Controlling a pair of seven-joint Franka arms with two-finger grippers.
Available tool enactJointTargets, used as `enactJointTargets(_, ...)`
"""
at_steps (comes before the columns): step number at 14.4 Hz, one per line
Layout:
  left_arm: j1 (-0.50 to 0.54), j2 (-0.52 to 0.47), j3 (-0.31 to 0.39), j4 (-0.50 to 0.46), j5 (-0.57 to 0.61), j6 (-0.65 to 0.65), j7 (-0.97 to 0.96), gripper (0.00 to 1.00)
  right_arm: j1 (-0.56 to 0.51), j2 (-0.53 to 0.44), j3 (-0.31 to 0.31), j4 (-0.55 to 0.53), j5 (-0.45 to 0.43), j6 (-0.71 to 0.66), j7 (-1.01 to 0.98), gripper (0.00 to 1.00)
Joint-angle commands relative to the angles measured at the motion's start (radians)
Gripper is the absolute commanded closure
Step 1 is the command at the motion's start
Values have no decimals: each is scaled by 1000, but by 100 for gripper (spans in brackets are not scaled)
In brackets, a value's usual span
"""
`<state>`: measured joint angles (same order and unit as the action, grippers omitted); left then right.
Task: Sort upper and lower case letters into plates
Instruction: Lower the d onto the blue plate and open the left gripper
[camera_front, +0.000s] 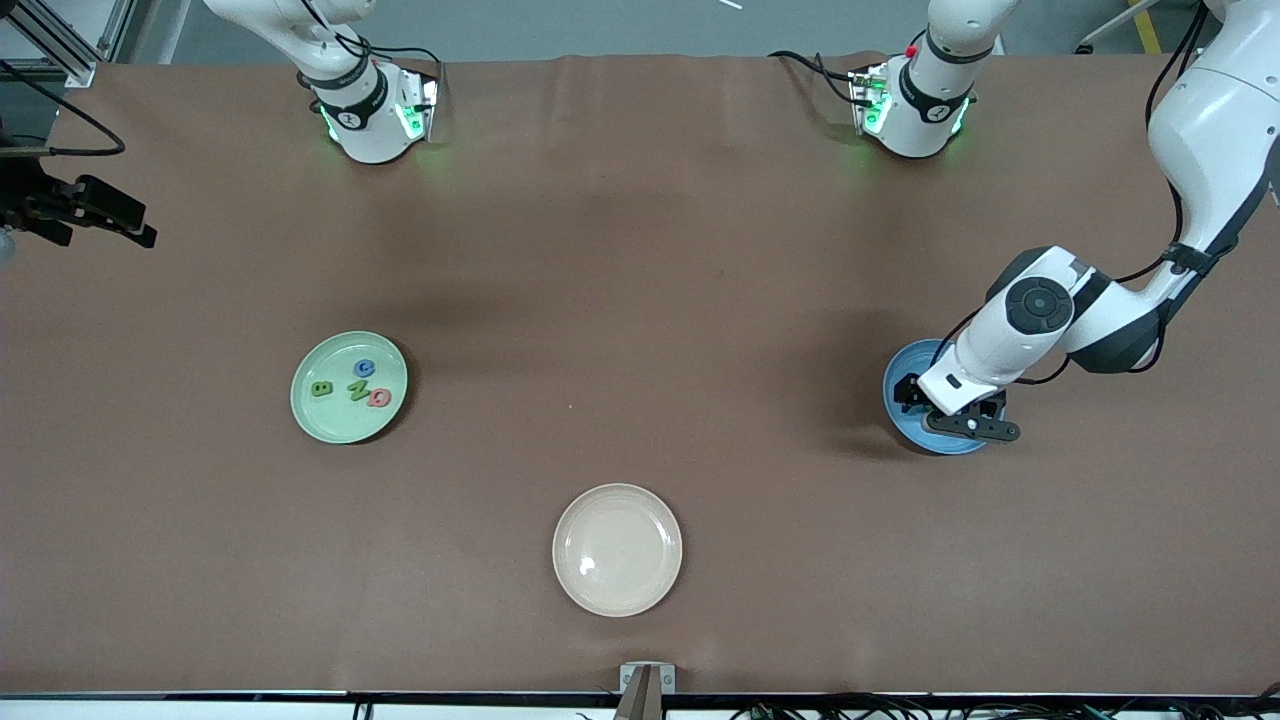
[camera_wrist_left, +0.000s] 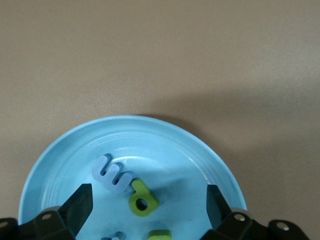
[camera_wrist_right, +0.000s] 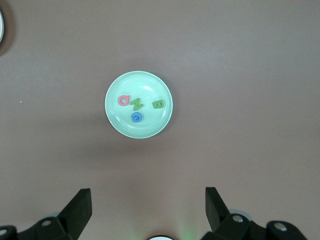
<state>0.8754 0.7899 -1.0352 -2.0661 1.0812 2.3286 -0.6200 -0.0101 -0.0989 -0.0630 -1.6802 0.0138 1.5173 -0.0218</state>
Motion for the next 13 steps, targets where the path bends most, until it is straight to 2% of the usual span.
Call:
enactJointTargets(1, 39, -25, -42, -6, 6, -15, 0, 0, -7, -30, 6, -30, -11, 11, 10, 0)
enactJointTargets(3, 33, -59, -49, -2, -56, -15, 6, 0, -7, -30, 6, -30, -11, 11, 10, 0)
enactJointTargets(5, -33, -165, -39, 26, -234, -15, 58, 0, -7, -30, 8, -30, -11, 11, 10, 0)
enactJointTargets(9, -149, -325, 65, 115, -589, -99, 277, 0, -5, -30, 8, -30, -6, 12, 10, 0)
enactJointTargets(13, -171, -467, 107, 207, -884, -266, 466, 0, -7, -30, 8, -30, -5, 29, -4, 0)
